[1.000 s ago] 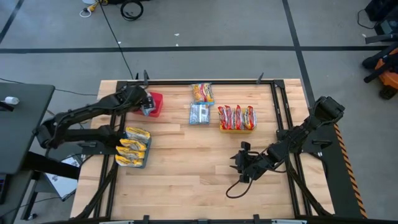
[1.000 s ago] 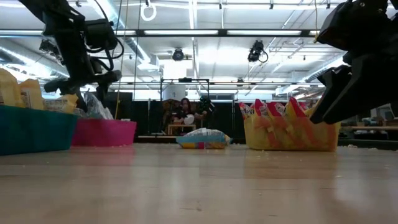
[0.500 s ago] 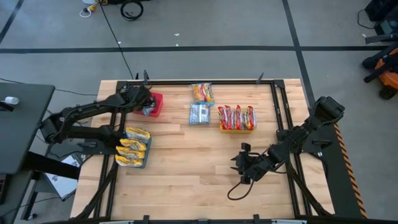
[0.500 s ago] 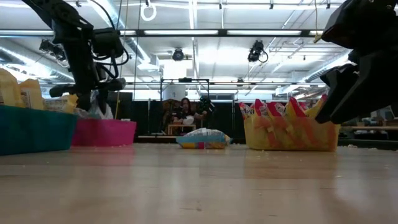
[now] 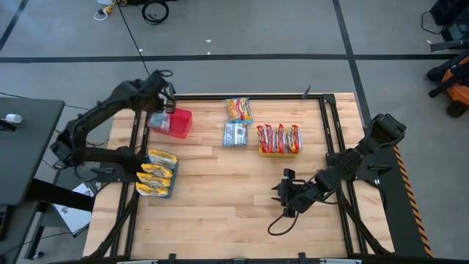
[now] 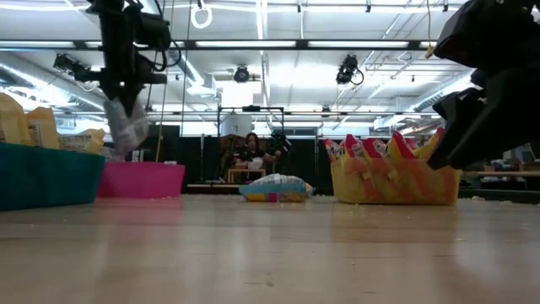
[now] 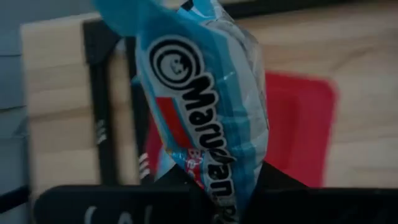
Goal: Sort Maruchan noodles
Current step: Put the blue noodle pack into the red bin
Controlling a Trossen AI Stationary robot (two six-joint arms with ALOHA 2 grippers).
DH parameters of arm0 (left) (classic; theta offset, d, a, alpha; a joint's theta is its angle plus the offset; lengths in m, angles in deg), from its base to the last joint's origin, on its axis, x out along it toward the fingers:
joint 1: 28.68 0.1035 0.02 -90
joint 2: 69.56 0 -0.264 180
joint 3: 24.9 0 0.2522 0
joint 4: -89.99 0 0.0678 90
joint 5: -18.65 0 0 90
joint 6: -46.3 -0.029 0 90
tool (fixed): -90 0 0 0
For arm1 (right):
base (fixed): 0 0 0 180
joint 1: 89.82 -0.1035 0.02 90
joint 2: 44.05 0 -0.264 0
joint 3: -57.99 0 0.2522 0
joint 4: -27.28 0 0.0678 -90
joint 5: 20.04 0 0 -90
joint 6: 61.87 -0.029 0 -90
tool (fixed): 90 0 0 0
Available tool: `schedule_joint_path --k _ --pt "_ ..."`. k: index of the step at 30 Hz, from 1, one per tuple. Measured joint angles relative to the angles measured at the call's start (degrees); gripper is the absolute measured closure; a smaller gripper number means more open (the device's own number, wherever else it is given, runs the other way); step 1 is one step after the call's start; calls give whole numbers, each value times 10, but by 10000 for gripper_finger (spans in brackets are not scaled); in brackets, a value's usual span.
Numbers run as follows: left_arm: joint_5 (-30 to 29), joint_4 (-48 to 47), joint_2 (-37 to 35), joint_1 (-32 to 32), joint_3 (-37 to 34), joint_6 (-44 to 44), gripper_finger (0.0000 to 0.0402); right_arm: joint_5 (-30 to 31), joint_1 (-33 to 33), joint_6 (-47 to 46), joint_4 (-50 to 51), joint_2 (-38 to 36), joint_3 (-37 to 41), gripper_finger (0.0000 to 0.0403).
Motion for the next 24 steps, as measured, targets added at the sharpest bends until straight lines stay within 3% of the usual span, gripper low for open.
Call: schedule_joint_path --k 3,8,14,24 --pt "10 -21 40 15 20 -20 357 4 6 1 -7 0 0 229" --pt "96 7 108 7 19 -59 362 -13 14 0 -19 0 0 229" --pt "104 -33 183 0 20 -79 362 -29 12 -11 -21 0 0 229" --pt "163 -86 210 13 21 -145 362 -30 12 -9 -21 0 0 229"
